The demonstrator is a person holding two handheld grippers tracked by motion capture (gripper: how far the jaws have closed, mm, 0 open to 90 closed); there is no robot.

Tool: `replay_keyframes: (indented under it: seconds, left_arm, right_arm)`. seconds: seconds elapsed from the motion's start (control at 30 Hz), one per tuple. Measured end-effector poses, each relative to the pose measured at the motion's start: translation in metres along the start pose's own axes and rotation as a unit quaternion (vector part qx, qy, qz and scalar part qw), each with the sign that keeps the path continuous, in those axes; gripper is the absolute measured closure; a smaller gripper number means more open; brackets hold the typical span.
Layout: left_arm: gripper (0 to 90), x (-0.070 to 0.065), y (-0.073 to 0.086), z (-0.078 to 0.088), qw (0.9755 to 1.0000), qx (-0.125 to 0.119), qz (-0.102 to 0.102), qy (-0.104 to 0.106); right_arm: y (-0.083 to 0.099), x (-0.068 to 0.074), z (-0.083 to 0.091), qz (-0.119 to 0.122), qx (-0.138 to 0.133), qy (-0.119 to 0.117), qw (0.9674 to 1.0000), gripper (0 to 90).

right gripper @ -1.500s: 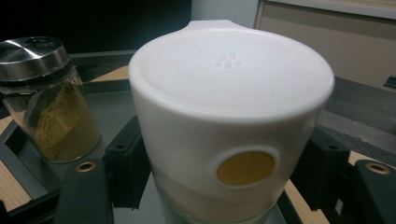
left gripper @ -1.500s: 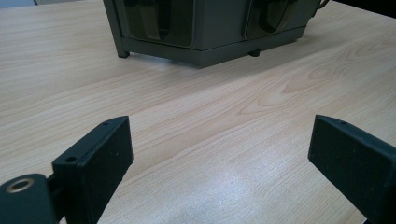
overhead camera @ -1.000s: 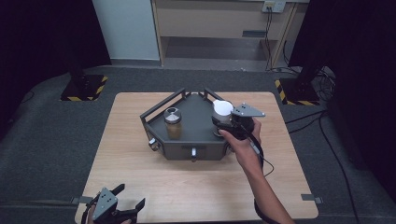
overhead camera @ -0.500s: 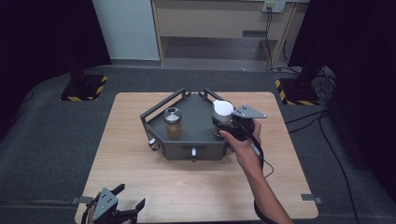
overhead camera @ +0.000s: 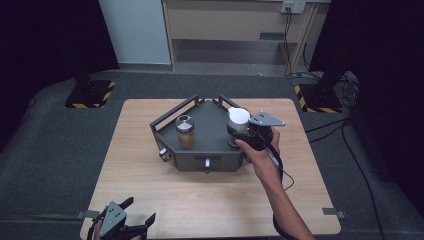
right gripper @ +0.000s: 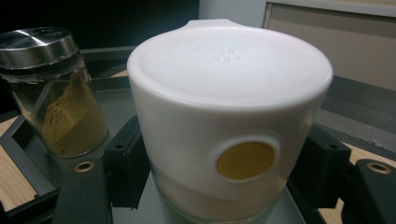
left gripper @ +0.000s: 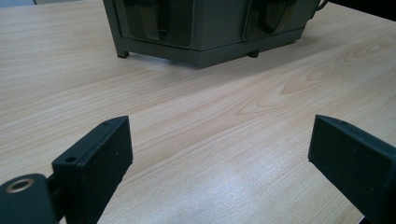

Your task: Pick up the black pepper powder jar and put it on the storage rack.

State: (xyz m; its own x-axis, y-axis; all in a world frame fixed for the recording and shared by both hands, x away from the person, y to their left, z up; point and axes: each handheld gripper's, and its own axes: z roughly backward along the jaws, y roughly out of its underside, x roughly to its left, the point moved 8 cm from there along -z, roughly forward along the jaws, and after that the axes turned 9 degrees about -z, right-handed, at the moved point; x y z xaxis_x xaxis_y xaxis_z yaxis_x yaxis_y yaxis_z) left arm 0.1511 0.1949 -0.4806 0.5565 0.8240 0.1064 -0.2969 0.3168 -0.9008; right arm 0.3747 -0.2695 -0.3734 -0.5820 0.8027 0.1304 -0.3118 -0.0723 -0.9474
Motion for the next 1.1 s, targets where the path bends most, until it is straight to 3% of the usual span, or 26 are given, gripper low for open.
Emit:
replay_keyframes:
  seconds: [0.27,0.77,1.1]
  left_arm:
    - [5.1,-0.0002,-0.0001,-0.0003,1.0000,0.000,0.000,0.001]
    - [5.1,0.0001,-0.0003,0.0015,1.0000,-0.002,0.001,-0.001]
    - [5.1,0.0002,-0.0001,0.0022,1.0000,-0.003,0.002,-0.002]
  right_arm:
    - [0.0005,-0.0017,-0.0003,0.003,0.009,-0.004,1.0000,29.0]
    - [0.0027,-0.0051,0.0014,-0.021,0.013,-0.004,0.9997,4.9]
    - [0.0021,-0.0046,0.0019,-0.021,0.018,0.000,0.9996,1.1]
